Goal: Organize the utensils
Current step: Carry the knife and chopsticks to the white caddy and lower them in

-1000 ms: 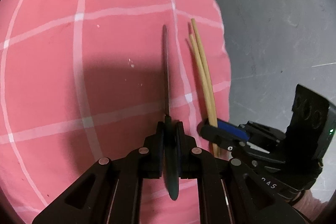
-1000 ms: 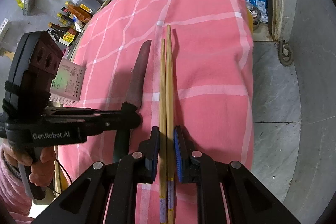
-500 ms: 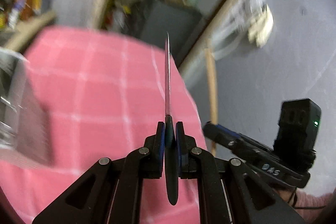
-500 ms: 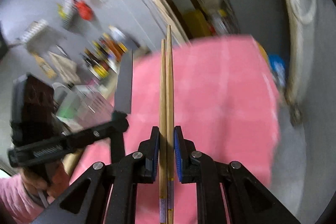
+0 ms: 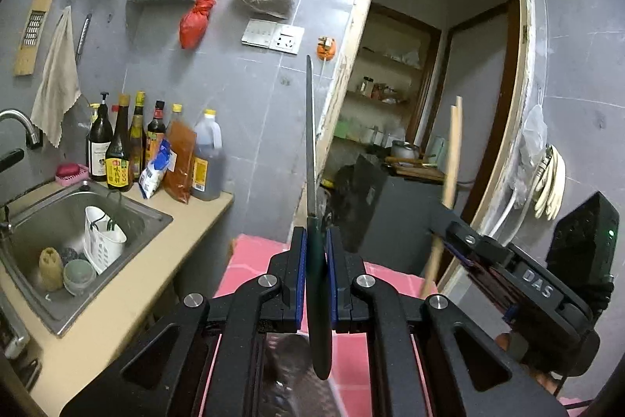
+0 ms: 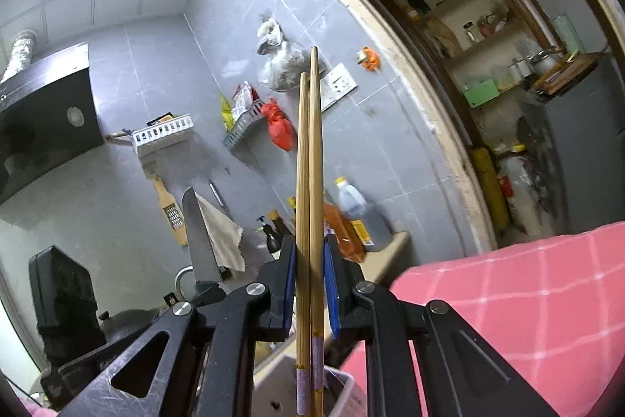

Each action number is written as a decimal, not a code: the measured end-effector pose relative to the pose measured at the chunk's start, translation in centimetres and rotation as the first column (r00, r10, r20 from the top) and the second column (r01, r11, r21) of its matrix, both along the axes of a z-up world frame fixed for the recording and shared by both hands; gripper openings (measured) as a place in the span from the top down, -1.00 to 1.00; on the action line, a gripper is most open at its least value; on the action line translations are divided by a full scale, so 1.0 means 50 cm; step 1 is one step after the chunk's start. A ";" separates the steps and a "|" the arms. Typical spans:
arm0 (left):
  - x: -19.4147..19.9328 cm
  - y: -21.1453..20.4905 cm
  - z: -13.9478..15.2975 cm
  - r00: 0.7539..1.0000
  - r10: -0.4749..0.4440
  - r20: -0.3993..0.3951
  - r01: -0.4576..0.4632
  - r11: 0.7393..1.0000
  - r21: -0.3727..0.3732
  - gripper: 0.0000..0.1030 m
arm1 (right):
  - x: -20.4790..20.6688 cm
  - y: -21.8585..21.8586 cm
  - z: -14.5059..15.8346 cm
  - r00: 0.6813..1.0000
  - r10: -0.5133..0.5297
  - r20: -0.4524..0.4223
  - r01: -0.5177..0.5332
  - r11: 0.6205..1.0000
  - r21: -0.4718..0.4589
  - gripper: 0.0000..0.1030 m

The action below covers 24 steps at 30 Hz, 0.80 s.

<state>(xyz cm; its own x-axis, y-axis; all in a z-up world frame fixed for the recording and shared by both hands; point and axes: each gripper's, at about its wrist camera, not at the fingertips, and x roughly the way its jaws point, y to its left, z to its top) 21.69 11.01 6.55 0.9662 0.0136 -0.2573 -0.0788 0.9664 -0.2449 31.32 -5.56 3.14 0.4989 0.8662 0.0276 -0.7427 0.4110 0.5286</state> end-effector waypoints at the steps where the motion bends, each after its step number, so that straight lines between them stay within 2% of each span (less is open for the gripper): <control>1: -0.005 0.012 -0.013 1.000 -0.007 0.002 0.007 1.000 -0.007 0.87 | 0.001 0.017 -0.011 1.000 0.003 0.006 -0.003 1.000 -0.007 0.75; 8: -0.035 0.068 -0.062 1.000 -0.013 0.001 0.013 0.999 -0.050 0.87 | -0.008 0.087 -0.070 0.998 0.046 0.031 -0.044 0.998 -0.055 0.75; 14: -0.054 0.053 -0.078 0.999 -0.029 -0.037 0.028 1.000 -0.007 0.86 | -0.041 0.113 -0.107 0.993 0.080 0.092 -0.065 0.985 -0.158 0.74; 24: -0.053 0.052 -0.113 0.995 -0.038 -0.095 0.037 0.999 -0.011 0.86 | -0.049 0.107 -0.139 0.992 0.101 0.074 -0.082 0.970 -0.230 0.74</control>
